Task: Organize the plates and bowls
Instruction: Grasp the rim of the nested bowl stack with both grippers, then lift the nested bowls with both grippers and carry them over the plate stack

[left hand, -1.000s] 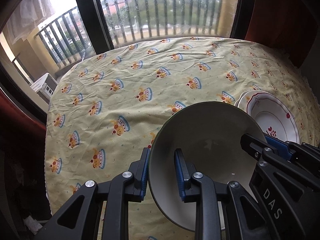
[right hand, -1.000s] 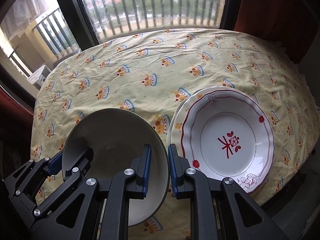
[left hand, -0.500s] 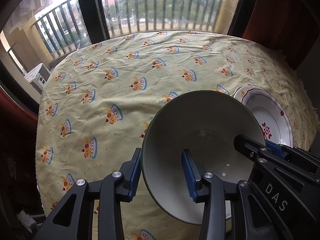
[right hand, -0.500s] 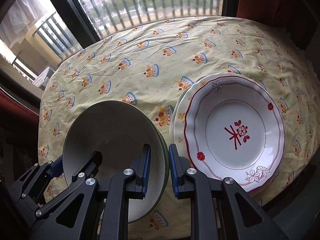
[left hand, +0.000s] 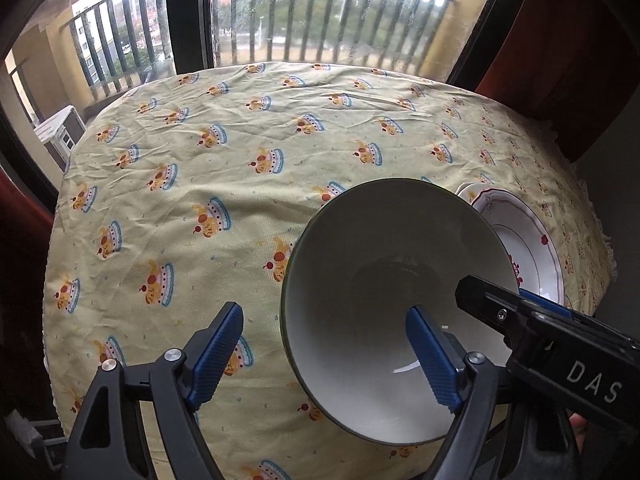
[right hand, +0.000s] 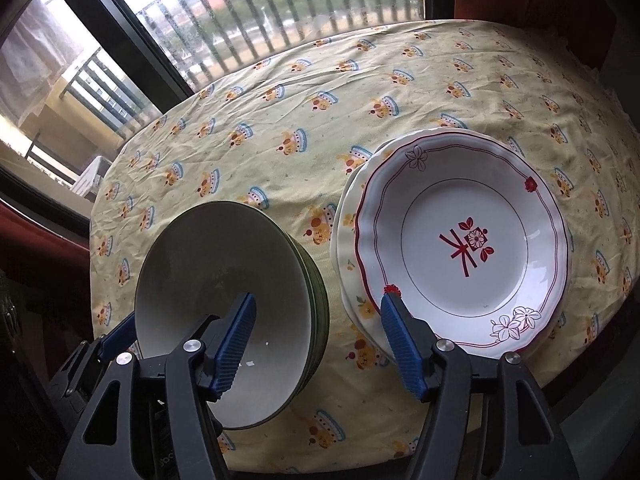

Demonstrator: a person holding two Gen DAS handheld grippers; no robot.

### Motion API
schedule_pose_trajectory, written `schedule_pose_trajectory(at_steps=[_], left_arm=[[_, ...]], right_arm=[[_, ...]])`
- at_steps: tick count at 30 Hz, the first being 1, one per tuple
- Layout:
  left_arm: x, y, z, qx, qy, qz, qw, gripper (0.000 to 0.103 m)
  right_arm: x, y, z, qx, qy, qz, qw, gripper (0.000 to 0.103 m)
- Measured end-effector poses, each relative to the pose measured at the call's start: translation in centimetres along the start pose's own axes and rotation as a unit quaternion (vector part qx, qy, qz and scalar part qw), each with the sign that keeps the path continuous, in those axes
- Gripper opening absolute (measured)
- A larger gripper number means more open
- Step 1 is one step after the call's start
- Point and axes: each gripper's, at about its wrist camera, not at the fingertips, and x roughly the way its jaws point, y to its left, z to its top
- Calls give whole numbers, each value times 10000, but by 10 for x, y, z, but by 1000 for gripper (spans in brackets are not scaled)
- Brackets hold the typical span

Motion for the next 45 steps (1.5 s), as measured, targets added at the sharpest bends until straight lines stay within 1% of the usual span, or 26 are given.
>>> schedule_pose_trajectory(at_steps=[2, 5, 7, 10, 15, 16, 17, 18, 20, 22, 26, 28, 33, 37, 42, 43, 45], left_arm=[[3, -1, -1, -146, 85, -21, 9999, 86], [6, -1, -2, -347, 121, 43, 9993, 87], [8, 0, 0, -469, 156, 119, 9987, 88], [11, 0, 3, -648, 202, 269, 9973, 88], [11, 3, 8, -979, 189, 607, 9932, 88], [12, 4, 8, -1050, 212, 660, 9921, 88], [12, 5, 8, -1096, 236, 723, 9911, 87], [13, 4, 7, -1074, 296, 837, 9902, 88], [14, 3, 4, -1054, 327, 950, 9893, 87], [15, 3, 0, -1100, 355, 1026, 9880, 87], [13, 6, -2, -1295, 324, 957, 9864, 87], [14, 5, 0, -1191, 308, 960, 9878, 87], [16, 5, 2, -869, 192, 812, 9927, 87], [22, 14, 1, -869, 227, 595, 9942, 87], [28, 21, 1, -887, 212, 167, 9957, 86], [30, 23, 1, -938, 260, 45, 9952, 84], [33, 23, -1, -1075, 401, -284, 9930, 75]], right_arm=[[8, -5, 4, 5, 166, 141, 9998, 68], [21, -8, 12, 12, 350, 331, 9988, 68], [25, -7, 18, -77, 327, 394, 9987, 69], [29, -3, 30, -313, 361, 482, 9977, 69], [32, 8, 40, -726, 475, 836, 9927, 68], [35, 11, 40, -798, 579, 928, 9908, 65], [40, 12, 40, -826, 732, 1007, 9888, 59], [45, 13, 39, -804, 848, 1073, 9873, 56], [54, 14, 37, -853, 1051, 1104, 9846, 49], [61, 15, 35, -955, 1174, 1141, 9819, 45], [62, 15, 33, -1063, 1172, 1185, 9803, 44], [63, 14, 33, -1063, 1162, 1198, 9802, 43], [62, 13, 32, -1022, 1128, 1181, 9813, 43], [61, 16, 30, -990, 1048, 1053, 9839, 43], [59, 15, 28, -779, 993, 922, 9877, 44], [59, 15, 28, -742, 979, 904, 9883, 44], [59, 15, 27, -727, 945, 891, 9889, 44]])
